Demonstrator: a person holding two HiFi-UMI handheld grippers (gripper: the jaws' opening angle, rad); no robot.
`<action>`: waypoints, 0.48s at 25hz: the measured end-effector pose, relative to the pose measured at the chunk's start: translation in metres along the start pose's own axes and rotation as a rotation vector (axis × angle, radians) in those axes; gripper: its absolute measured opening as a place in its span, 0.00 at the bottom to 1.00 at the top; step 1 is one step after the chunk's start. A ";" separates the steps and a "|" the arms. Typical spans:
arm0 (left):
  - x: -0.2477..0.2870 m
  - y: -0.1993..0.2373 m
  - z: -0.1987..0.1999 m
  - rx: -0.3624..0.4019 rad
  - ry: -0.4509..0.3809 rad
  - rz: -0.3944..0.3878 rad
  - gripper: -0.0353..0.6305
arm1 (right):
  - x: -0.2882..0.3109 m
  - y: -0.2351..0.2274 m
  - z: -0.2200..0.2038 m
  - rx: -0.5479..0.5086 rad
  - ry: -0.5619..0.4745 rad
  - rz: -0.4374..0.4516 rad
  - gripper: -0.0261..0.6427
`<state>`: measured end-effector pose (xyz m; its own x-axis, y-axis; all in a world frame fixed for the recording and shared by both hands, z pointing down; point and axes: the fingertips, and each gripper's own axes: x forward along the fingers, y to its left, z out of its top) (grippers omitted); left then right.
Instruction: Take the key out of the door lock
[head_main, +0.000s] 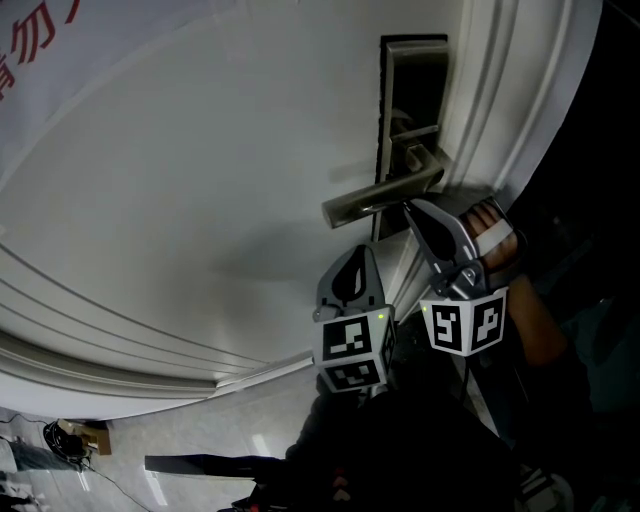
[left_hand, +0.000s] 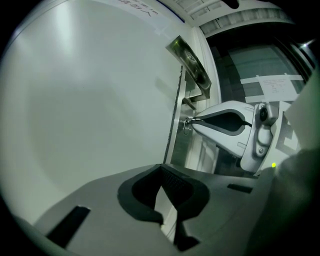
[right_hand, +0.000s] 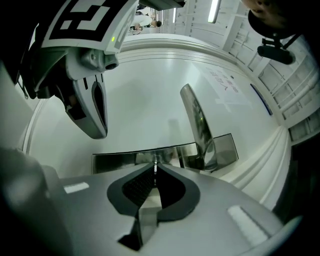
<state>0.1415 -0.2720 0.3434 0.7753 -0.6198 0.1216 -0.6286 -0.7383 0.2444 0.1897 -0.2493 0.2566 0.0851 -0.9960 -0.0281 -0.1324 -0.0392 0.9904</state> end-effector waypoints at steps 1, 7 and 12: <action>0.001 -0.001 -0.001 -0.002 0.002 -0.003 0.05 | 0.000 0.000 0.000 -0.003 0.001 0.001 0.06; 0.003 -0.002 0.000 -0.006 0.001 -0.003 0.05 | 0.000 0.000 0.000 -0.016 0.002 0.004 0.06; 0.003 -0.001 0.001 -0.006 0.001 -0.003 0.05 | 0.000 0.000 -0.001 -0.049 0.006 0.009 0.06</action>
<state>0.1442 -0.2731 0.3427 0.7773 -0.6172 0.1218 -0.6258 -0.7385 0.2510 0.1902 -0.2491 0.2571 0.0900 -0.9958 -0.0186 -0.0844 -0.0262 0.9961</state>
